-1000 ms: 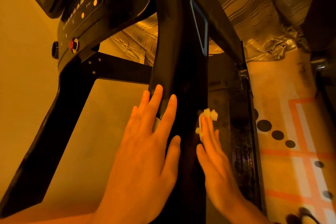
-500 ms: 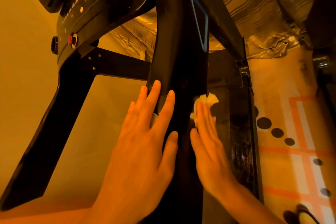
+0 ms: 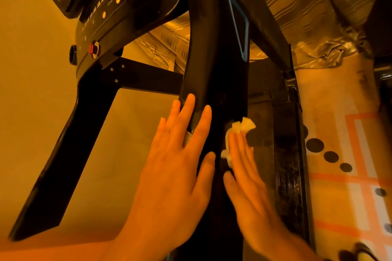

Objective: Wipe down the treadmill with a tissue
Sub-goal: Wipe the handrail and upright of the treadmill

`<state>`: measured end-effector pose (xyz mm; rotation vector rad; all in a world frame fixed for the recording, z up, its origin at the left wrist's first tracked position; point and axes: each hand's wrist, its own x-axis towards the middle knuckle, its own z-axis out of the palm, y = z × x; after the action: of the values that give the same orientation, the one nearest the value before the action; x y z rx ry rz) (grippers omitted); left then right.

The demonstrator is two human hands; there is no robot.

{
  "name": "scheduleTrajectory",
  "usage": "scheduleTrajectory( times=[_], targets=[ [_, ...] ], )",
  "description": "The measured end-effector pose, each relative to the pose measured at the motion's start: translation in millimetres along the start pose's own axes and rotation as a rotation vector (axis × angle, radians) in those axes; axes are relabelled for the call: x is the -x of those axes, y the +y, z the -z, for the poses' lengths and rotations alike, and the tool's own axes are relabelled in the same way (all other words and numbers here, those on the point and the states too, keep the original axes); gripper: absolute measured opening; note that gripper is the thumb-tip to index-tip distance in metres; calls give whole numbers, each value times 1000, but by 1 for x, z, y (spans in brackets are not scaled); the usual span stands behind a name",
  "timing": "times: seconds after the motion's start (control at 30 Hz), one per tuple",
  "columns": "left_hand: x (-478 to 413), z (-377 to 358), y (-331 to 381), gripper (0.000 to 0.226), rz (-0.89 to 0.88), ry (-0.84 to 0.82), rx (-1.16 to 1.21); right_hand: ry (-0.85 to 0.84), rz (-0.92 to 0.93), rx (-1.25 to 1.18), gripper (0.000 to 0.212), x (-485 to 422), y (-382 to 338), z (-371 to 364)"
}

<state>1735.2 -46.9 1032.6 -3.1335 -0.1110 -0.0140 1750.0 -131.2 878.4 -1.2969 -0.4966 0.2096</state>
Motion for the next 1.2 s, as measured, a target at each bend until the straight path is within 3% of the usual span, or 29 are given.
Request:
scheduleTrajectory(
  times=[0.2, 0.27, 0.43, 0.7, 0.83, 0.97, 1.2],
  targets=[
    [0, -1, 1, 68, 16, -10, -68, 101, -174, 68, 51, -143, 13, 41],
    [-1, -2, 0, 68, 10, -12, -96, 129, -158, 22, 51, -127, 9, 34],
    [-2, -1, 1, 70, 4, -13, -106, 81, -65, -33, 55, 17, 1, -10],
    [-6, 1, 1, 66, -8, -25, -101, 179, -223, 37, 53, -129, 4, 34],
    [-8, 1, -1, 66, -23, -18, -100, 157, -99, 30, 50, -37, 10, 3],
    [-7, 1, 1, 66, -20, -10, -113, 114, -104, -34, 47, 46, 1, -20],
    [-6, 2, 3, 66, -13, -14, -96, 136, -148, 84, 54, -121, -6, 28]
  ],
)
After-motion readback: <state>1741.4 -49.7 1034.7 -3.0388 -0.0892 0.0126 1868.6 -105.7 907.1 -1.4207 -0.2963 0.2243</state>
